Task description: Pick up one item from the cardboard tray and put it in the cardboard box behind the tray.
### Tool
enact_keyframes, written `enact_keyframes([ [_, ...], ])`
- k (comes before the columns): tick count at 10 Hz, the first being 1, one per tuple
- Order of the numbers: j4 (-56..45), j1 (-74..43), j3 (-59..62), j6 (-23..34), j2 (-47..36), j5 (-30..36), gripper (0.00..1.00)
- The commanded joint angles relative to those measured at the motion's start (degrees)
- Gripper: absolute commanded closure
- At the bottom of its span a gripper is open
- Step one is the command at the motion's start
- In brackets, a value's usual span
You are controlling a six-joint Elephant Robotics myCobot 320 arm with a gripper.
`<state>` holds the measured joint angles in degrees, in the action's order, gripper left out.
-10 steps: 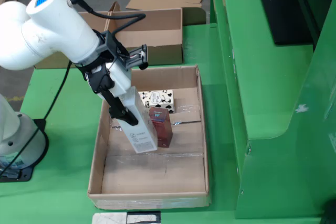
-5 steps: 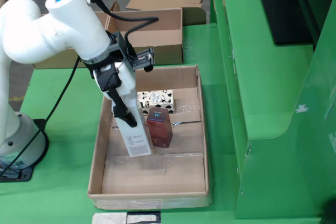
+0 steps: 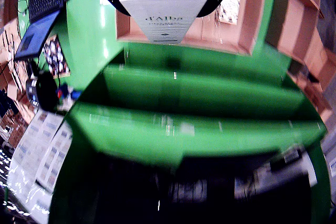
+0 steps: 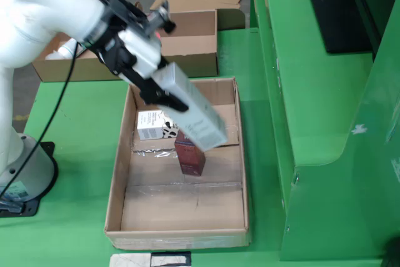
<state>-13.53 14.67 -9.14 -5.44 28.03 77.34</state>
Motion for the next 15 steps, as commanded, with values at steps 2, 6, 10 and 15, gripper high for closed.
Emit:
enact_keyframes([
  [2,12.8,4.6,9.1,1.0,-2.2,-6.4,1.0],
  [6,7.3,11.4,9.1,0.3,-5.1,-7.0,1.0],
  [10,-3.9,22.0,9.1,-2.1,-8.4,-7.2,1.0],
  [15,-19.5,47.6,9.1,-9.7,-14.5,-13.9,1.0],
])
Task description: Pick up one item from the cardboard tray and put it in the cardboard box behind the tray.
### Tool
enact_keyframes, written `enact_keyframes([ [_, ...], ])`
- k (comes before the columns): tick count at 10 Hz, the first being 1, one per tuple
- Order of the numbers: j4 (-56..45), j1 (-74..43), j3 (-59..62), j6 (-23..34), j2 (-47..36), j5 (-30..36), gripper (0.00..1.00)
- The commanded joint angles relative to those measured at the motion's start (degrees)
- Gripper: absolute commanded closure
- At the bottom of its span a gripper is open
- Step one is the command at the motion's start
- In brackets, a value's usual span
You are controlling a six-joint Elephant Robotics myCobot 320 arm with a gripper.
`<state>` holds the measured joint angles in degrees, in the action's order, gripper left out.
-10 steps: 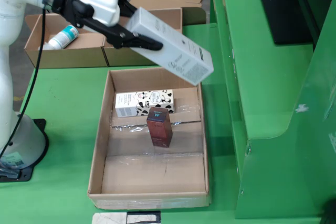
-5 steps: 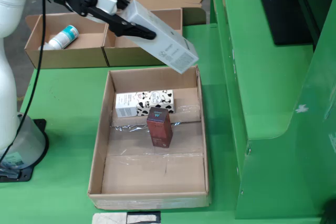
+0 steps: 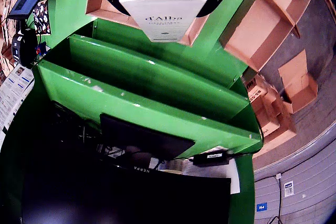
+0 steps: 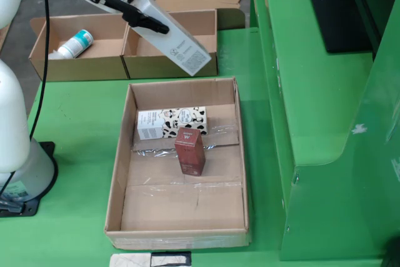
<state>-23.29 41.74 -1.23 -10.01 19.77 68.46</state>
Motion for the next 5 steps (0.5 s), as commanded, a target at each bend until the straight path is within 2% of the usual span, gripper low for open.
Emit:
enact_keyframes([
  [1,-9.8,20.5,1.2,-5.1,-6.3,-5.0,1.0],
  [2,-9.4,26.1,1.2,-3.8,-4.4,-5.1,1.0],
  [3,-9.4,26.1,1.2,-3.8,-4.4,-5.1,1.0],
  [4,-10.5,32.7,1.2,-4.2,-2.8,-5.3,1.0],
  [5,-10.5,32.7,1.2,-4.2,-2.8,-5.3,1.0],
])
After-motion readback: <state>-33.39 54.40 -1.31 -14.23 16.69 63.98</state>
